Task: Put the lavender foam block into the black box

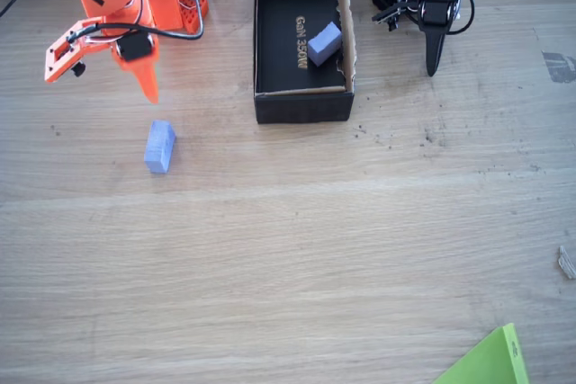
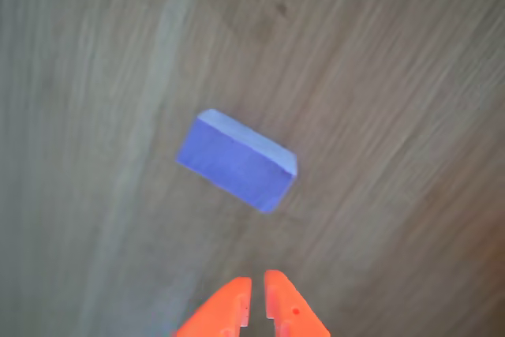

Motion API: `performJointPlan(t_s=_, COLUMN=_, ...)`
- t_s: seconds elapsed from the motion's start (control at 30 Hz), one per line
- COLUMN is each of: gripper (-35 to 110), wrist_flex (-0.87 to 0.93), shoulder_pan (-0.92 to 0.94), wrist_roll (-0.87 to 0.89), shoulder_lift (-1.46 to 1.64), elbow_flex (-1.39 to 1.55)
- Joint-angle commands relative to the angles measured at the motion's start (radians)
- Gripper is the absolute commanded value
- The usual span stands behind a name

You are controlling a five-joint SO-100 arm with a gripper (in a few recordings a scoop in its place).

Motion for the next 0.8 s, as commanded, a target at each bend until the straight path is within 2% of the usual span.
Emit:
performJointPlan(t_s=0.0, gripper=0, wrist_flex=0.040, shoulder_pan=0.035, wrist_roll=0.206, shoulder_lift=0.031, elbow_flex=-0.040)
performJointPlan(t_s=0.27, gripper=0, wrist_flex=0.080, shoulder_pan=0.046, wrist_roll=0.830, shoulder_lift=0.037, elbow_flex=-0.040)
performJointPlan(t_s=0.5, gripper=0, wrist_flex=0.115, shoulder_pan=0.044, wrist_roll=1.083, shoulder_lift=0.043, elbow_flex=-0.028)
performJointPlan(t_s=0.77, gripper=0, wrist_flex=0.127, shoulder_pan=0.029, wrist_roll=1.184, shoulder_lift=0.071, elbow_flex=-0.021)
